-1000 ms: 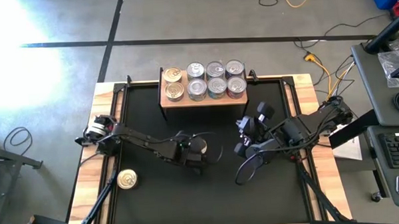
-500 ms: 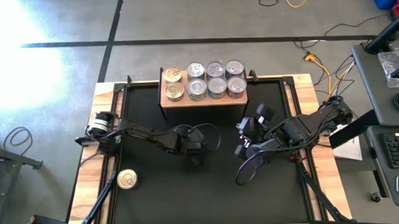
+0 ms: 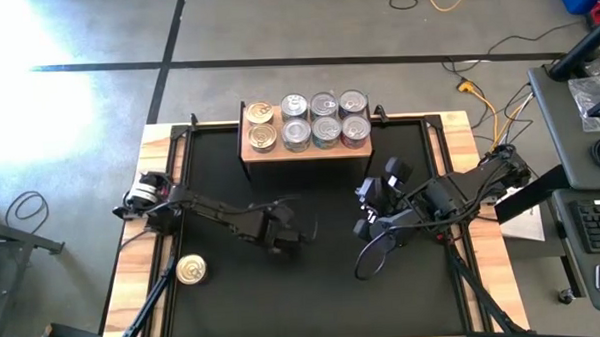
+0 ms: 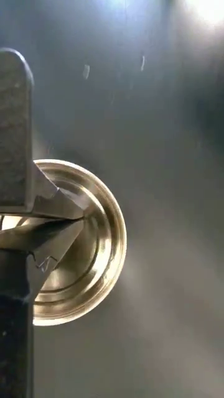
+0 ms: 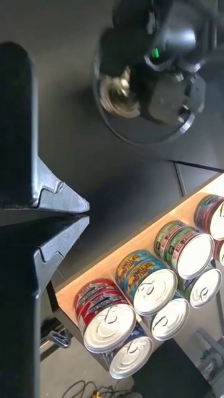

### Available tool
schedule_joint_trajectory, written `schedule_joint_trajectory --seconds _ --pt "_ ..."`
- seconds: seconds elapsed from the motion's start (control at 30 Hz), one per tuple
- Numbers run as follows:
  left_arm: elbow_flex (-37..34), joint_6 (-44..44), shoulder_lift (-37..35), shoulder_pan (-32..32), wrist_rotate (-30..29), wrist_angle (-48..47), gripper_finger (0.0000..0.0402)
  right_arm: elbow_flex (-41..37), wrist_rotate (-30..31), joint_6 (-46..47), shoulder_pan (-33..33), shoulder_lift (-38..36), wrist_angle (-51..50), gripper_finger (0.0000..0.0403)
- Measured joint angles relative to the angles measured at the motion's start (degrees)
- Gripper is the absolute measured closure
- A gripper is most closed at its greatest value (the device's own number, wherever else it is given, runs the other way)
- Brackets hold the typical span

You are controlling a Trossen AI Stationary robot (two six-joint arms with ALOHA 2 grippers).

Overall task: Stack canned seafood by type on shelf
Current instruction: Stack the blue pink tuna can on top of the other blue pink tuna can on the shelf

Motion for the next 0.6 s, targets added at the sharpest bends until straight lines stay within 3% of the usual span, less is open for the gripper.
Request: schedule_joint_trajectory --seconds 0.1,0.2,0.3,0.43,0.6 --pt "4.09 4.11 -2.12 -0.38 -2.22 -1.97 0.0402 -0.02 0.06 -0.6 -0.02 0.09 0.03 0.039" --pt "8.04 9.15 -5.89 -0.04 -8.06 -4.22 0.0402 -0.03 0.26 -0.19 -0.02 0.32 0.2 0.039" --pt "8.29 11.67 -8.17 -0.14 -10.52 -8.17 0.0402 -0.21 0.26 1.53 0.03 0.41 0.26 0.039" --pt "4.04 16.0 -12.03 1.31 -11.54 -7.98 0.0402 -1.27 0.41 3.03 0.31 0.53 2.18 0.039" --pt "-5.87 18.35 -13.02 4.36 -5.86 -5.22 0.0402 -4.62 0.46 3.02 0.33 0.57 9.86 0.039"
